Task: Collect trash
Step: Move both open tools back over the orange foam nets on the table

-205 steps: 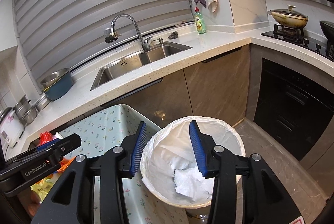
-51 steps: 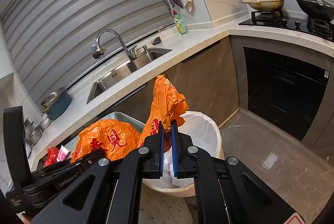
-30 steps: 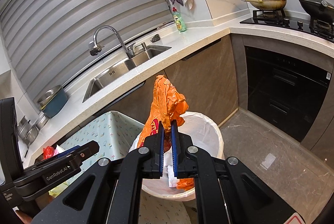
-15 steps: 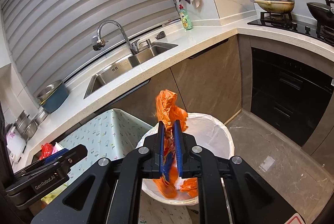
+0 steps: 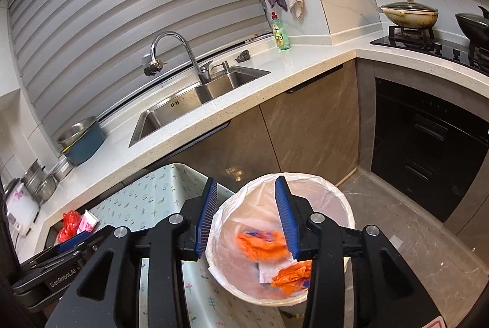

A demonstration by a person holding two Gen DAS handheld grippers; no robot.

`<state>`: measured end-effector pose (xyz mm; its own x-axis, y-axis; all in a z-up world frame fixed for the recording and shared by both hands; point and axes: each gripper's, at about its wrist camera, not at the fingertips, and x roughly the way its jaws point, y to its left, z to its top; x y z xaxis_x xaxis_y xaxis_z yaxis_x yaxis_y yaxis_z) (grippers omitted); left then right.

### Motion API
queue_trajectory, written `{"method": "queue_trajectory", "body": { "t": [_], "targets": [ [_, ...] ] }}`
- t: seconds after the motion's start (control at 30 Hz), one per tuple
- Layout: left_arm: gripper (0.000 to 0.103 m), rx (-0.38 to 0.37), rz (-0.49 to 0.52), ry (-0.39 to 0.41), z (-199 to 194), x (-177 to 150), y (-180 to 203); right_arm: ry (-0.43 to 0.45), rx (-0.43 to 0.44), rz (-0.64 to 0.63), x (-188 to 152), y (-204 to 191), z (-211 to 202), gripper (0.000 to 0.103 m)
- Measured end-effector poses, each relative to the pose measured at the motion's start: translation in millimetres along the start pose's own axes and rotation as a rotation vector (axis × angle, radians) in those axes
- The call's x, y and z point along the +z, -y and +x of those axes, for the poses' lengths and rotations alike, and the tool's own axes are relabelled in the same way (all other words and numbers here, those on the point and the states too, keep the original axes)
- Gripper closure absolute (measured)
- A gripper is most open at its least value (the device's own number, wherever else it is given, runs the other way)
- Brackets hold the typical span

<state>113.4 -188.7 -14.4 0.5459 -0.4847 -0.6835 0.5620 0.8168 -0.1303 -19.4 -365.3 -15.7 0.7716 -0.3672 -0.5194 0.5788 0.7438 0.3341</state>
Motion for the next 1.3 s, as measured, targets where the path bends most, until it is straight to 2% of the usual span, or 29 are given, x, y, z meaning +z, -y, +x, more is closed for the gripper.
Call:
{"method": "queue_trajectory", "body": {
  "t": [0.13,0.37,0.47,0.83,1.3],
  "targets": [
    [0.032,0.025,-0.014,0.016,-9,-3,-14,-0.01,0.026,-0.019,-5,-14,-3,0.063],
    [0.03,0.078,-0.054,0.032,-26,-9,-49,-0.034,0.093,-0.061,-19,-52,-5,0.058],
    [0.024,0.113,-0.069,0.042,-34,-14,-67,-0.051,0.124,-0.084,-29,-69,-6,0.057],
    [0.024,0.206,-0.132,0.054,-61,-34,-133,-0.117,0.211,-0.168,-67,-133,-6,0.053],
    [0.024,0.281,-0.214,0.056,-86,-54,-209,-0.155,0.281,-0.252,-94,-201,-9,0.051]
  ]
}}
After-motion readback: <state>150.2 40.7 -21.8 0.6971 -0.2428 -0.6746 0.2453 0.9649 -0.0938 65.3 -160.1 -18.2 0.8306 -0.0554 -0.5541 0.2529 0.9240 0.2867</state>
